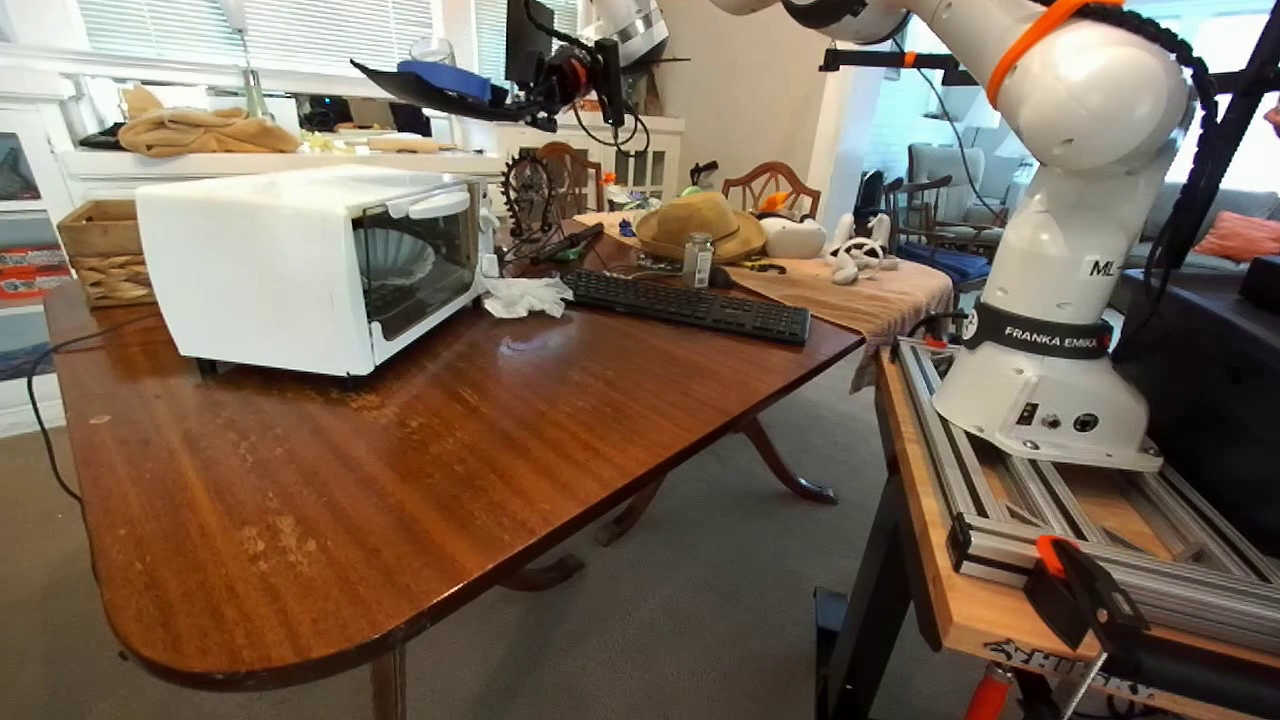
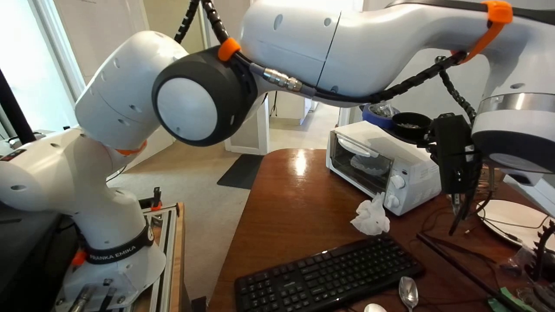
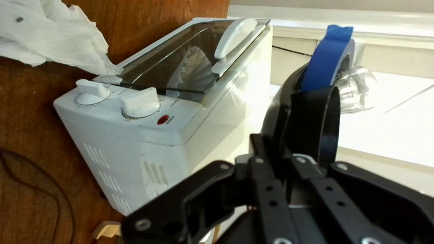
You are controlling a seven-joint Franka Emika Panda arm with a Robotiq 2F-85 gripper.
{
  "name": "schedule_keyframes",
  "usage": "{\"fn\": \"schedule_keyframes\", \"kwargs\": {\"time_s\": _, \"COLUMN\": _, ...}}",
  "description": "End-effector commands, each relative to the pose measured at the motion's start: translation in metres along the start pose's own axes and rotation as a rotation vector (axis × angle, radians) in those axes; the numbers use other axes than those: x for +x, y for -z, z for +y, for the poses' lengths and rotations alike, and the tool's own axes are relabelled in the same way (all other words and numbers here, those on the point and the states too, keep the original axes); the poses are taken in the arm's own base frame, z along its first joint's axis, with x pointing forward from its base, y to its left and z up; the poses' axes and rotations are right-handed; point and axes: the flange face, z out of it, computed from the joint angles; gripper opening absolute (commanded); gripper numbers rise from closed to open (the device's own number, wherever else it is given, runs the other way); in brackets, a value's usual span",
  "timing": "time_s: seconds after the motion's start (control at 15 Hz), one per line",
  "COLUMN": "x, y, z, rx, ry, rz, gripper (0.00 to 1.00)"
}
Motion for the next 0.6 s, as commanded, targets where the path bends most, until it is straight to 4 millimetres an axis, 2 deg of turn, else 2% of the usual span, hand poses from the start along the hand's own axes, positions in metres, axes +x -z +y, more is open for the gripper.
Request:
{"fn": "schedule_keyframes", "kwargs": {"time_s": 0.0, "x": 0.006, "y": -0.006, "z": -0.002, "rx": 0.048, "ry": -0.053, "rz": 0.015, "gripper": 0.02}}
{"fn": "schedule_keyframes", "kwargs": {"time_s": 0.53, "x": 0.028, "y": -0.031, "z": 0.006, "rx": 0.064, "ry": -0.150, "rz": 0.020, "gripper": 0.02}}
